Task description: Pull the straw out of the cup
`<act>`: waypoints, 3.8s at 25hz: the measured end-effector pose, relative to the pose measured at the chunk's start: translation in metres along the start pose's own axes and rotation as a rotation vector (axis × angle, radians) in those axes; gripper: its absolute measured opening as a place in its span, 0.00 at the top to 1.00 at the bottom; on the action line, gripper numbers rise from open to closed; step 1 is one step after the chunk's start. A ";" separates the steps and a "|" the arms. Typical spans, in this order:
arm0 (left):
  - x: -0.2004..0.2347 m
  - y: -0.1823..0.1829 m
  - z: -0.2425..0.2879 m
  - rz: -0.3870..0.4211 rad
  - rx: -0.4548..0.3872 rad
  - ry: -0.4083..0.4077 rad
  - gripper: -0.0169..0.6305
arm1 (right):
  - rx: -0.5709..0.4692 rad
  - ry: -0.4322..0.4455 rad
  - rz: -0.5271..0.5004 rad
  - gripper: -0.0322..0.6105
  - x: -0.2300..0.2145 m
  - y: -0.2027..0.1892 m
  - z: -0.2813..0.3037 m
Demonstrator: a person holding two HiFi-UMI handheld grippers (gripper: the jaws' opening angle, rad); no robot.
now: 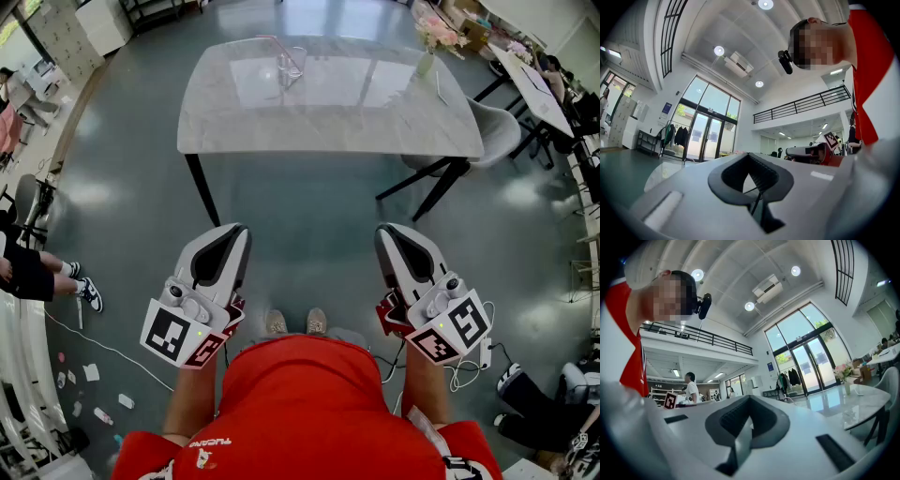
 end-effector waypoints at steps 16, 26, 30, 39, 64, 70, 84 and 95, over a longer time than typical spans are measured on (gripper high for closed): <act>-0.003 -0.002 0.000 0.006 0.002 0.016 0.97 | -0.006 0.007 0.014 0.95 -0.004 -0.002 -0.003; -0.019 -0.007 0.013 0.012 0.008 0.034 0.97 | -0.026 0.020 0.045 0.95 -0.025 0.005 -0.017; -0.025 -0.010 0.025 0.018 0.011 0.043 0.97 | -0.030 0.036 0.047 0.95 -0.037 0.008 -0.019; -0.036 -0.011 0.050 0.049 0.009 0.078 0.97 | -0.036 0.100 0.030 0.95 -0.062 0.021 -0.020; 0.026 -0.015 0.094 0.074 -0.031 0.109 0.97 | -0.003 0.151 -0.020 0.95 -0.101 0.015 0.060; 0.077 -0.016 0.125 0.076 -0.030 0.090 0.97 | 0.012 0.134 -0.023 0.95 -0.121 0.011 0.109; 0.211 -0.017 0.183 0.048 -0.011 0.005 0.97 | 0.046 0.047 -0.026 0.95 -0.155 -0.007 0.236; 0.276 -0.024 0.224 0.015 -0.005 -0.043 0.97 | 0.068 -0.009 -0.063 0.95 -0.180 -0.006 0.298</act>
Point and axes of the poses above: the fingertips, and each gripper's own axes: z forward along the fingers, x to its left, y out of its top, the point moved 4 cm from there along -z, backward along the fingers, and after that the axes turned 3 degrees about -x, right-handed, at the moved point
